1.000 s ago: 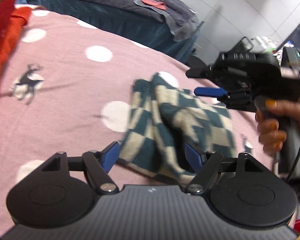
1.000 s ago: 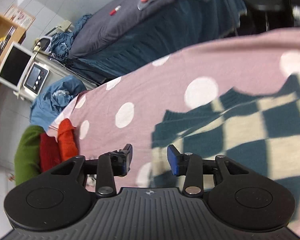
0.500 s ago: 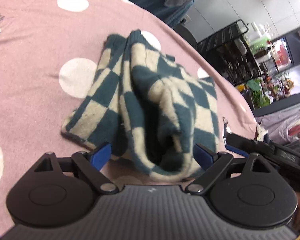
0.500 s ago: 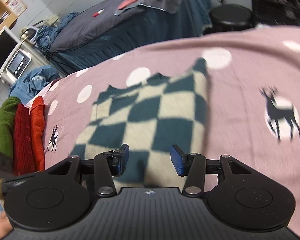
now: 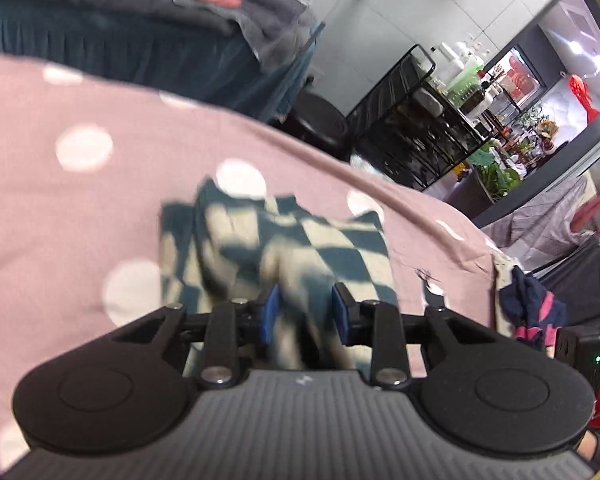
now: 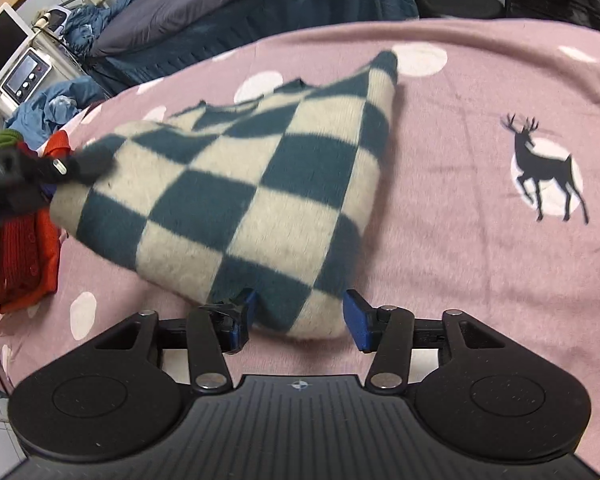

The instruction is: Fold small clothes

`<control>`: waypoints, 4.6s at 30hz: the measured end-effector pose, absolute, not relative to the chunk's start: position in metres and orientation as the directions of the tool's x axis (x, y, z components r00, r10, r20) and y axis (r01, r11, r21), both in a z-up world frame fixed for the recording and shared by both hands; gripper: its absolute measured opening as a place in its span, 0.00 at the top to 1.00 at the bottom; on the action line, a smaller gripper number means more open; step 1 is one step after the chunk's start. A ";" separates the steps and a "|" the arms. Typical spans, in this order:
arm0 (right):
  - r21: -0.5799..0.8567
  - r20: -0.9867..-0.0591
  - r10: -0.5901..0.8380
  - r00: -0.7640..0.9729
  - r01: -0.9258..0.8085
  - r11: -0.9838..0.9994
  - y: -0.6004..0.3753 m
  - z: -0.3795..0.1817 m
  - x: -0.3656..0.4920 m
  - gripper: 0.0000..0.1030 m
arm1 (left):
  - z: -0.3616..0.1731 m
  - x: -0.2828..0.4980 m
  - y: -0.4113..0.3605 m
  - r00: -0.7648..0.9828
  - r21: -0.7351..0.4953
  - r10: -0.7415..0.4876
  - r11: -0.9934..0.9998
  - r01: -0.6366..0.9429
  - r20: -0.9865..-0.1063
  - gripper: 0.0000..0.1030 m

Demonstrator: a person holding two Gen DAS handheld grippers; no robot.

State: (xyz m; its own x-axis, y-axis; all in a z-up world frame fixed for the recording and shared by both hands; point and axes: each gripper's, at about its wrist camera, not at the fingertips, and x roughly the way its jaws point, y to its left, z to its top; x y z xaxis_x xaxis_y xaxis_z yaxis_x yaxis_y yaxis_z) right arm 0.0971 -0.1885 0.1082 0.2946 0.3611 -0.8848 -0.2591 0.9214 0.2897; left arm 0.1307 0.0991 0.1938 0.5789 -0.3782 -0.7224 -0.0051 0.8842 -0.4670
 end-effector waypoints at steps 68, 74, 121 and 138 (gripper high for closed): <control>0.112 -0.836 0.358 0.417 -0.509 0.853 -0.134 0.126 0.103 0.34 | 0.144 0.245 0.148 0.369 -0.261 -0.181 0.948 -0.180 -0.912 0.40; 0.122 -0.817 0.372 0.442 -0.498 0.859 -0.142 0.131 0.097 0.34 | 0.210 0.206 0.134 0.536 -0.280 -0.199 0.957 -0.073 -0.820 0.39; 0.370 -0.845 0.408 0.345 -0.173 0.913 -0.213 0.112 0.112 0.00 | 0.124 0.079 0.142 0.441 -0.576 -0.395 0.697 -0.428 -0.806 0.05; 0.692 -0.711 0.630 0.312 0.155 0.705 -0.245 0.087 0.103 0.00 | 0.044 0.100 0.114 0.636 -0.754 -0.407 0.321 -0.573 -0.656 0.00</control>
